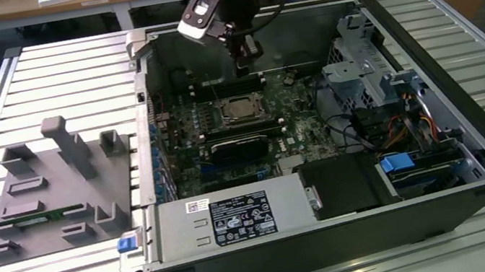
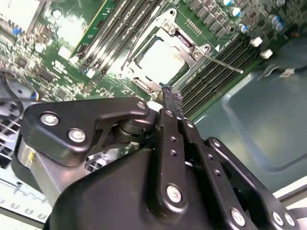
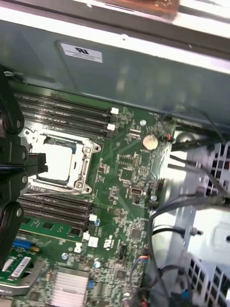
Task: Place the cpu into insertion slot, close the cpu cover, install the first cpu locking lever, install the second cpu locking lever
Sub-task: 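Install the first cpu locking lever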
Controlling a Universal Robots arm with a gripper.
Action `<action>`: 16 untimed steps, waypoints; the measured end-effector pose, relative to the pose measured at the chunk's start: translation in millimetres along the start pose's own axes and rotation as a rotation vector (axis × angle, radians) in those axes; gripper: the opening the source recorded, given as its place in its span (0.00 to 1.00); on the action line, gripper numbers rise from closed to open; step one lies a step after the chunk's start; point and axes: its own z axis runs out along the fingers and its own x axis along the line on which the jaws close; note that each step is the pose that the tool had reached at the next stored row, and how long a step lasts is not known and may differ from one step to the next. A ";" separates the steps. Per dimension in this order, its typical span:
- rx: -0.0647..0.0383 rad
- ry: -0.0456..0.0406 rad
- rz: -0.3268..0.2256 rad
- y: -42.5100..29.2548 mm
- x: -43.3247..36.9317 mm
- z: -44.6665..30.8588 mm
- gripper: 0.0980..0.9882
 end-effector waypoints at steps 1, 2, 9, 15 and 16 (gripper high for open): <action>0.000 0.0005 -0.012 0.0 0.0 0.0 0.01; 0.000 0.0008 -0.022 0.0 0.0 0.1 0.01; 0.001 0.0043 -0.112 0.0 0.0 0.7 0.01; 0.002 0.0080 -0.213 0.0 0.0 0.9 0.01; 0.002 0.0086 -0.227 0.0 0.0 0.9 0.01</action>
